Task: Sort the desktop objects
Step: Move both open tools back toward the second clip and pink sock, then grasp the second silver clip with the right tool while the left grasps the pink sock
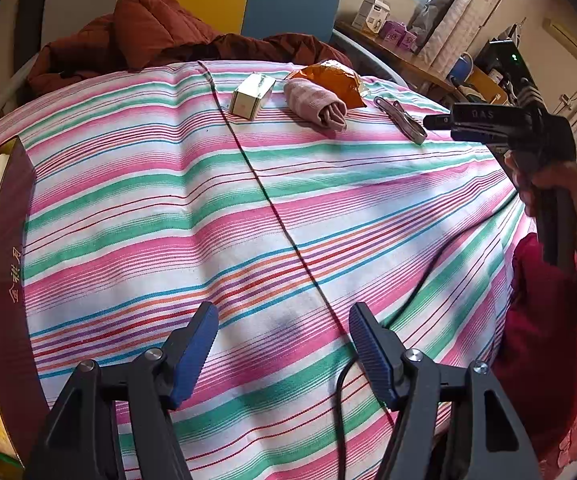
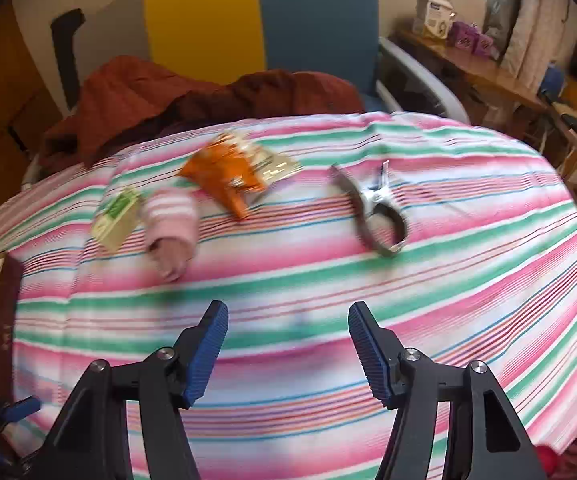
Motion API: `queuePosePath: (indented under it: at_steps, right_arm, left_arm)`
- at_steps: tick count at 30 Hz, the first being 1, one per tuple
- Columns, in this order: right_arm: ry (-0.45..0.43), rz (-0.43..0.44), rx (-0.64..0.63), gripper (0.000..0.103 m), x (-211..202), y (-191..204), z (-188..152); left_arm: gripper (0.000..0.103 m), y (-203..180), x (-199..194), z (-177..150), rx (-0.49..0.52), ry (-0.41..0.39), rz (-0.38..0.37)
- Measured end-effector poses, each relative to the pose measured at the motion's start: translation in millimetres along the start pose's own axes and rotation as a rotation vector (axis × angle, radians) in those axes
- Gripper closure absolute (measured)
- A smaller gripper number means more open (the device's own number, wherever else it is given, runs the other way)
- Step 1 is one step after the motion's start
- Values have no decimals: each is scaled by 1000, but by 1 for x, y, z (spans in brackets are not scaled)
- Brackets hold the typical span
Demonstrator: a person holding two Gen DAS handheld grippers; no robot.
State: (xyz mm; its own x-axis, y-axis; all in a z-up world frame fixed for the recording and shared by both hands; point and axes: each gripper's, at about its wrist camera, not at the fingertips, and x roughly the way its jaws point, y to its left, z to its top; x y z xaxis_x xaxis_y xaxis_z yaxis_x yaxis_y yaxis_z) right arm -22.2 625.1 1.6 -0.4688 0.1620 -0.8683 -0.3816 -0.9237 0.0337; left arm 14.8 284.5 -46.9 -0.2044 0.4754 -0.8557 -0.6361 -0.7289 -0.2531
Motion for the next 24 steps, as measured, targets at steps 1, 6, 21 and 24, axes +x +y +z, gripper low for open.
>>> queuePosePath:
  at_steps: [1, 6, 21, 24]
  right_arm:
    - [0, -17, 5, 39, 3, -7, 4]
    - [-1, -103, 25, 38, 14, -40, 26]
    - [-50, -101, 68, 27, 63, -89, 61]
    - [-27, -42, 97, 27, 78, -92, 64]
  left_arm:
    - [34, 0, 1, 0, -2, 3, 3]
    - [34, 3, 7, 1, -14, 16, 10]
    - [34, 7, 14, 10, -38, 20, 10]
    - [34, 6, 17, 13, -41, 21, 13]
